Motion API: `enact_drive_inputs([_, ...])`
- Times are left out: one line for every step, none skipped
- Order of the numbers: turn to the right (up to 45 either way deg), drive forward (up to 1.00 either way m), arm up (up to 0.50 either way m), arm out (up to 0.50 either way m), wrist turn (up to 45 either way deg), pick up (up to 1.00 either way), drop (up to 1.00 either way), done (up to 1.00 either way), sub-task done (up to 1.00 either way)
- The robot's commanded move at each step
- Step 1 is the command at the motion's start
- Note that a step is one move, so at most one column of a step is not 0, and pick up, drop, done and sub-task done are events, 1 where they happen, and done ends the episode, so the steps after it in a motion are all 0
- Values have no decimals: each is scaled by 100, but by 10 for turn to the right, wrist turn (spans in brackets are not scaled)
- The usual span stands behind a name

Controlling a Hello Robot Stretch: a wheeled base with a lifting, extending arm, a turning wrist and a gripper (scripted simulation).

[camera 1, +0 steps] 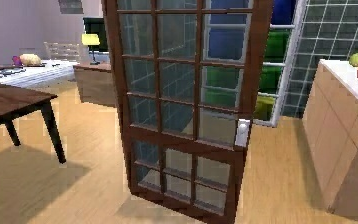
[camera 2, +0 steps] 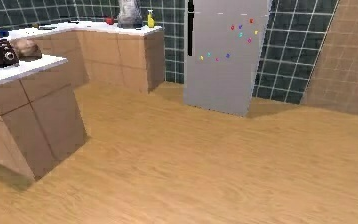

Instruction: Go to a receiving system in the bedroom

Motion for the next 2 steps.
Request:
enact_drive_inputs([-30,0,0,0,0,0,0,0,0])
enact_drive_inputs([0,30,0,0,0,0,0,0,0])
